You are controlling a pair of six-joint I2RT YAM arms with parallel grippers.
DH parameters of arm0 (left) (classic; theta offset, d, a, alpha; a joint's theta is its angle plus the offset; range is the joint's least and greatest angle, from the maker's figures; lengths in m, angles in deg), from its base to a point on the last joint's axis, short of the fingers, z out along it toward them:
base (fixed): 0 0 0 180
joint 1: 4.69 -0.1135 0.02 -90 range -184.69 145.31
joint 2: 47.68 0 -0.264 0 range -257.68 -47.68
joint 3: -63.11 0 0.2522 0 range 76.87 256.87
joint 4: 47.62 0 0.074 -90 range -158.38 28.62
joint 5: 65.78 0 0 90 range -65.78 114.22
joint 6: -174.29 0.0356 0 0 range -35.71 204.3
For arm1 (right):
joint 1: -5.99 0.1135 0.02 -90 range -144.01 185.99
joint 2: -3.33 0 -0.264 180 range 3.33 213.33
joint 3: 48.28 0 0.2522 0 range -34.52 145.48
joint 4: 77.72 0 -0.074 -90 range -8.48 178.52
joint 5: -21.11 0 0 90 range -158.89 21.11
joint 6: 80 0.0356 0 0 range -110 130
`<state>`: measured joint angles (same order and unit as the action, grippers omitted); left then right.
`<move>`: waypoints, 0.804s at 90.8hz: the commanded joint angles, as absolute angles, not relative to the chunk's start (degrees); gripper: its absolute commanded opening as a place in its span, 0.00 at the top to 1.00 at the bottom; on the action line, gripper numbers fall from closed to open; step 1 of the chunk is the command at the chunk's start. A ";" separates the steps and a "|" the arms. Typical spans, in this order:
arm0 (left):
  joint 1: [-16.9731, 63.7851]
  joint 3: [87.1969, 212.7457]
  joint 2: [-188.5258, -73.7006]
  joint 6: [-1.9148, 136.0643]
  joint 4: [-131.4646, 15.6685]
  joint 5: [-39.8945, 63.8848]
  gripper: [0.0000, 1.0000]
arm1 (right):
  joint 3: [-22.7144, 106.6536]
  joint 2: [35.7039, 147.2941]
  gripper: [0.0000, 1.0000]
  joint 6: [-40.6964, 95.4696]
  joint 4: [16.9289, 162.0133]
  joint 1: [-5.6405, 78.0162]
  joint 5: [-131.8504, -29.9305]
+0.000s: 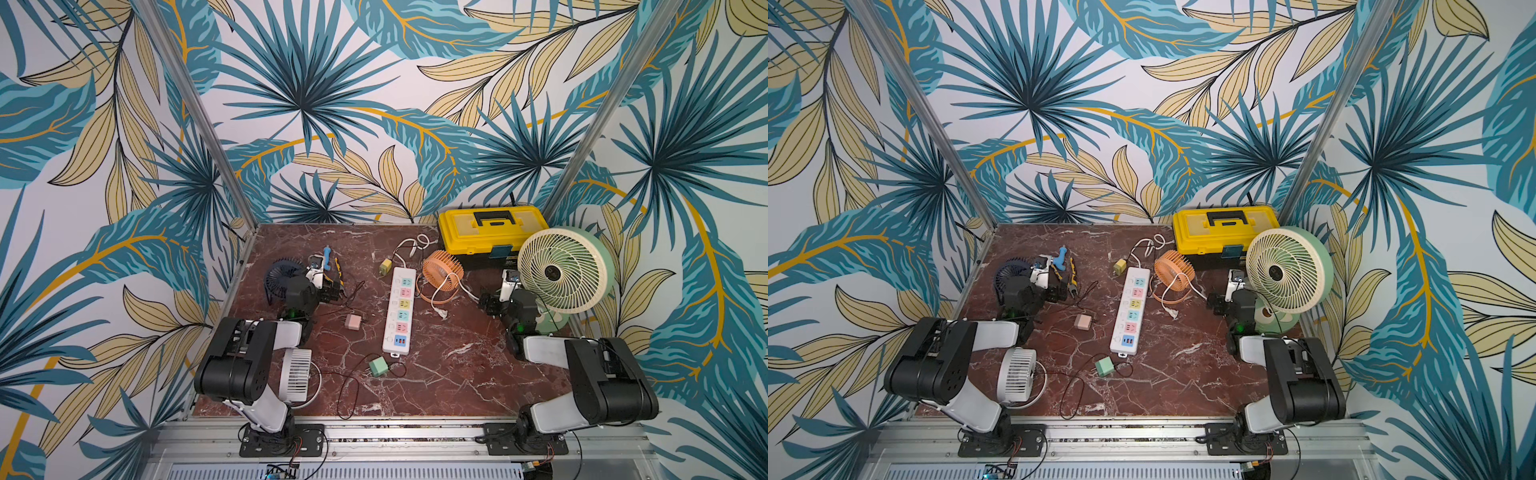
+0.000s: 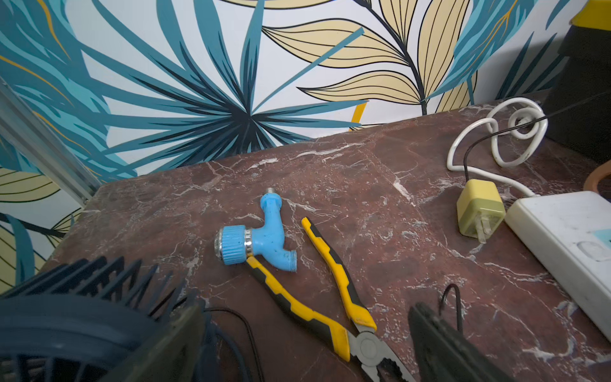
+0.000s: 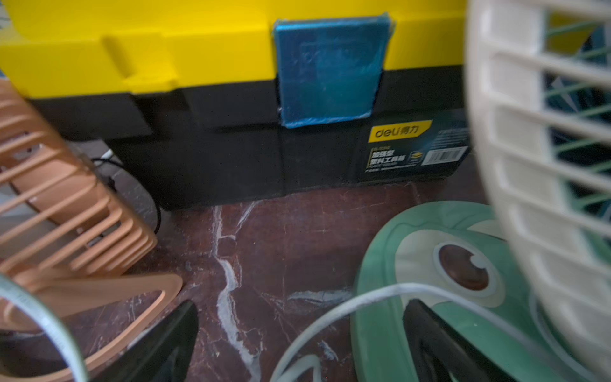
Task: Unplug the desk fan from the power strip
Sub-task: Reset both arms
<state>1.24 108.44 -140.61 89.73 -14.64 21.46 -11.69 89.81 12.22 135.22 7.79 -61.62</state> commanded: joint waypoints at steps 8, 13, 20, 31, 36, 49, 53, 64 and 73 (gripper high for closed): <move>0.86 110.99 -140.37 87.72 -16.10 23.46 0.00 | -12.52 89.97 0.00 9.41 140.27 9.06 -59.85; 0.86 113.67 -141.23 87.54 -19.41 23.82 0.00 | -12.12 90.02 0.01 9.48 139.60 9.06 -59.86; 0.86 117.48 -142.76 87.47 -25.14 23.40 0.00 | -12.10 90.02 0.01 9.48 139.53 8.99 -59.86; 0.93 122.12 -145.06 87.24 -31.11 23.11 0.00 | -12.07 90.10 0.00 9.45 139.54 9.00 -59.91; 0.87 123.98 -146.03 87.06 -33.61 23.18 0.00 | -12.04 90.13 0.00 9.48 139.58 8.98 -59.89; 0.81 123.42 -145.83 86.63 -32.98 22.94 0.00 | -12.05 90.13 0.00 9.45 139.58 9.04 -59.92; 0.69 121.54 -144.80 86.59 -30.69 22.58 0.00 | -12.07 90.09 0.01 9.52 139.58 8.98 -59.86; 0.69 116.82 -142.36 87.18 -24.98 20.94 0.00 | -12.09 90.06 0.01 9.47 139.58 8.98 -59.94; 0.57 113.17 -140.72 86.83 -20.22 21.51 0.00 | -12.10 90.06 0.01 9.47 139.58 9.01 -59.95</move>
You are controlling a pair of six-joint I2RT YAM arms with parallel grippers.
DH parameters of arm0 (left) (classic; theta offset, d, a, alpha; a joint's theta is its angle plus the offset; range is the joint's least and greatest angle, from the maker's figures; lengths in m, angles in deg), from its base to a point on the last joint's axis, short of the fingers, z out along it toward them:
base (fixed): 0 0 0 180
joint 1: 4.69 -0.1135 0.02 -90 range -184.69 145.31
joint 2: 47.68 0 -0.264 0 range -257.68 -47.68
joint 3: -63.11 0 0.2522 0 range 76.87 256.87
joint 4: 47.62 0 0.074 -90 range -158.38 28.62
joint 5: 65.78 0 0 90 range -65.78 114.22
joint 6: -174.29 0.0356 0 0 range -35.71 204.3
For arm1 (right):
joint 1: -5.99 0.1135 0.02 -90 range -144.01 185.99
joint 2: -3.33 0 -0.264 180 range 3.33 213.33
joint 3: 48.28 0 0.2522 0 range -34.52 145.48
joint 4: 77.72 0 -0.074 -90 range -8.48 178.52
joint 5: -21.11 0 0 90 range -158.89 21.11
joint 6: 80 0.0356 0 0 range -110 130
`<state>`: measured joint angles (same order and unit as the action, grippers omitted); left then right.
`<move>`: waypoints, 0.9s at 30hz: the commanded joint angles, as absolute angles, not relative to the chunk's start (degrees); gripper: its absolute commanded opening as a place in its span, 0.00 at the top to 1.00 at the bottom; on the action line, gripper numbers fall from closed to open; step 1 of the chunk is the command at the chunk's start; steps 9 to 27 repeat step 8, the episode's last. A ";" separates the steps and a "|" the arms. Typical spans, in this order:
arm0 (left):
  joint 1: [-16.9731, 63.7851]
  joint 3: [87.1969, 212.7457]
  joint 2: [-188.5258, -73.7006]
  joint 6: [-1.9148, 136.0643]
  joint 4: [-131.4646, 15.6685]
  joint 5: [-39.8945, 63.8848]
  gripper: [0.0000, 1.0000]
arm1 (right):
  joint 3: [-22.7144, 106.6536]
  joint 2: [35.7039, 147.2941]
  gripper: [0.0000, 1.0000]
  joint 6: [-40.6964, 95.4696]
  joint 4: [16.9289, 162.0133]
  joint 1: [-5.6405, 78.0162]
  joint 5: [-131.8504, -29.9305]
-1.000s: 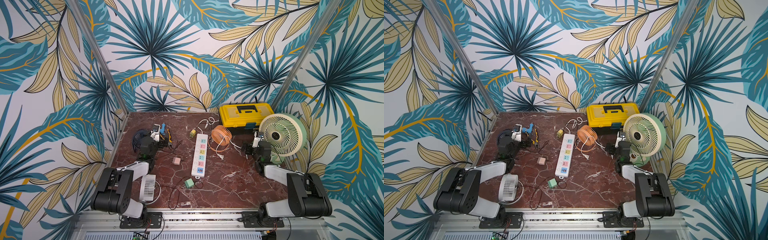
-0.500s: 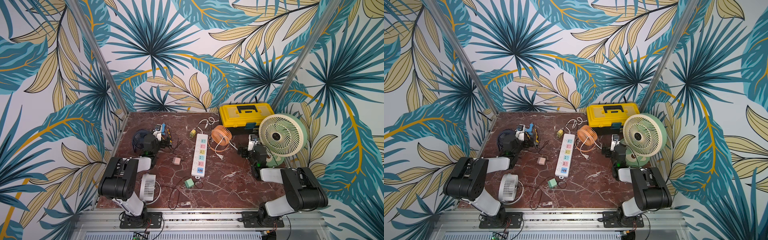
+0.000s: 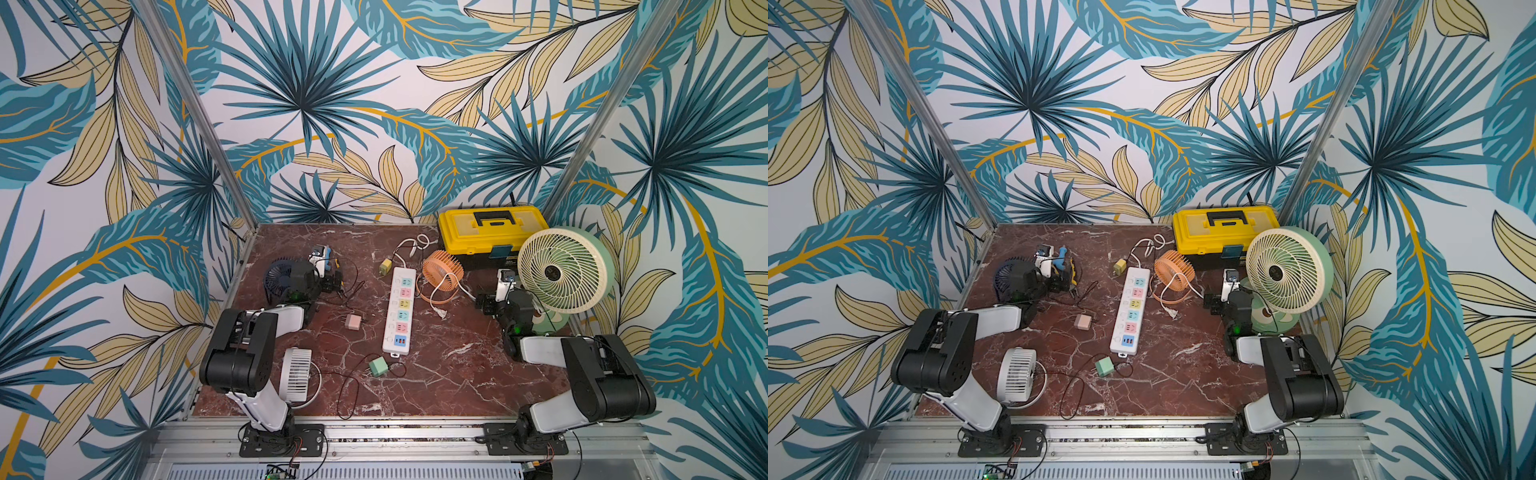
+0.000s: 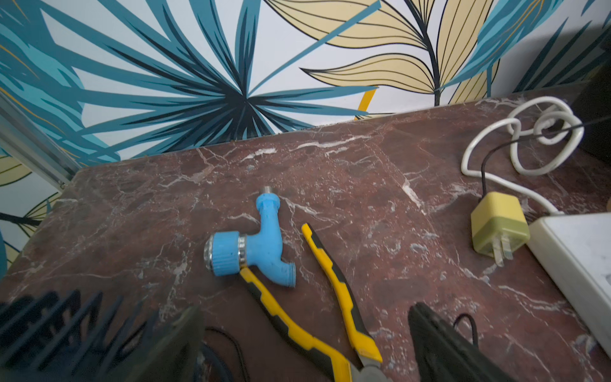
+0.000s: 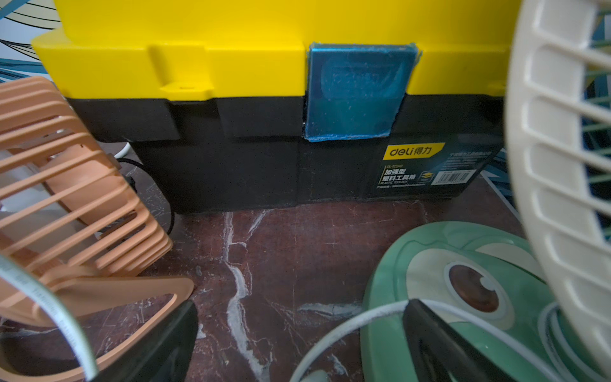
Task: Unplug the desk fan from the power strip
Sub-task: Reset both arms
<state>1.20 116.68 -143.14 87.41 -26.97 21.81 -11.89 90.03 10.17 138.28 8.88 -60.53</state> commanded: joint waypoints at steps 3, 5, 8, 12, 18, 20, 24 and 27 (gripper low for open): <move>0.32 111.51 -140.10 86.58 -17.81 22.17 0.00 | -12.00 90.09 0.01 9.50 139.58 8.98 -59.90; 0.32 109.94 -139.62 86.74 -15.25 21.31 0.00 | -12.02 90.08 0.00 9.48 139.48 8.97 -59.95; 0.32 106.38 -138.37 86.08 -9.96 22.23 0.00 | -12.02 90.08 0.00 9.52 139.45 9.01 -60.00; 0.32 106.38 -138.37 86.08 -9.96 22.23 0.00 | -12.02 90.08 0.00 9.52 139.45 9.01 -60.00; 0.32 106.38 -138.37 86.08 -9.96 22.23 0.00 | -12.02 90.08 0.00 9.52 139.45 9.01 -60.00; 0.32 106.38 -138.37 86.08 -9.96 22.23 0.00 | -12.02 90.08 0.00 9.52 139.45 9.01 -60.00; 0.32 106.38 -138.37 86.08 -9.96 22.23 0.00 | -12.02 90.08 0.00 9.52 139.45 9.01 -60.00; 0.32 106.38 -138.37 86.08 -9.96 22.23 0.00 | -12.02 90.08 0.00 9.52 139.45 9.01 -60.00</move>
